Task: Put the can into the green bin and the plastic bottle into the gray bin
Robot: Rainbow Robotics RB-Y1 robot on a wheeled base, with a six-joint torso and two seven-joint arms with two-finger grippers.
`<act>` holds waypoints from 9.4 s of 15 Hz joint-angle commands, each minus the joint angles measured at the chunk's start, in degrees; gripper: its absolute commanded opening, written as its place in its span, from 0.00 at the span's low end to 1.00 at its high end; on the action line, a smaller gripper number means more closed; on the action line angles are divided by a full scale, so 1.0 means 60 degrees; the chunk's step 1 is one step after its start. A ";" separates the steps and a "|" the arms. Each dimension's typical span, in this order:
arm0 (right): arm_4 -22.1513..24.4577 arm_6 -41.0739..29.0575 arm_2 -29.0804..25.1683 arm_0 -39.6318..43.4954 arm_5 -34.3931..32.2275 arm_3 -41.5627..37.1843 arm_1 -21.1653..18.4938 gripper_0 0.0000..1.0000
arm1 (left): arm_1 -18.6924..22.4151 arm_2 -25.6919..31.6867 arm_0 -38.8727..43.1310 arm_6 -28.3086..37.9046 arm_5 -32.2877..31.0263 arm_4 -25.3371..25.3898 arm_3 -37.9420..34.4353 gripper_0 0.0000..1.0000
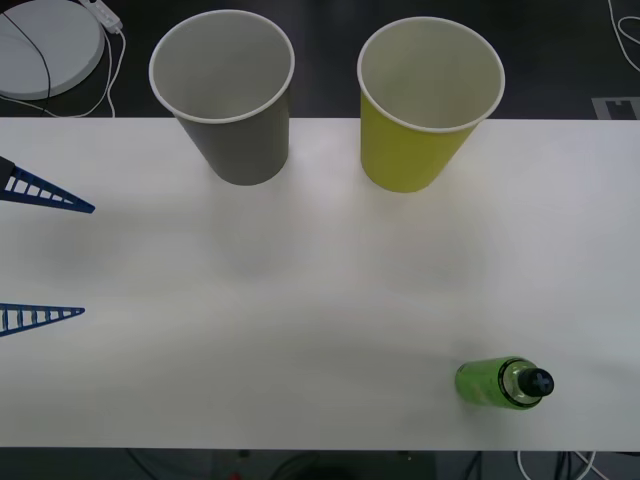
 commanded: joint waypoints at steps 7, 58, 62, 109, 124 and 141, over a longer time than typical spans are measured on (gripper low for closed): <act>-0.0695 0.0238 0.1380 -0.0732 0.0614 -0.0022 0.0294 1.00 | 0.0000 0.0000 0.0000 0.0000 0.0000 0.0000 0.0000 1.00; -0.0504 0.0721 0.3885 -0.4058 0.1332 0.0095 0.1481 0.69 | 0.0000 0.0000 0.0000 0.0000 0.0000 0.0000 0.0000 1.00; -0.0504 0.0677 0.3900 -0.4058 0.1390 0.0080 0.1481 0.00 | 0.0000 0.0000 0.0000 0.0000 0.0000 0.0000 0.0000 1.00; -0.0446 -0.6530 0.2156 -0.4922 1.1805 -1.0877 -0.1156 0.00 | 0.0000 0.0000 0.0000 0.0000 0.0000 0.0000 0.0000 1.00; -0.3756 -0.6676 0.4075 -0.9170 1.7577 -1.2708 -0.1786 0.00 | 0.0000 0.0000 0.0000 0.0000 0.0000 0.0000 0.0000 1.00; -0.7902 -0.2868 0.4852 -1.3726 2.0331 -1.0012 0.1144 0.00 | 0.0000 0.0000 0.0000 0.0000 0.0000 0.0000 0.0000 1.00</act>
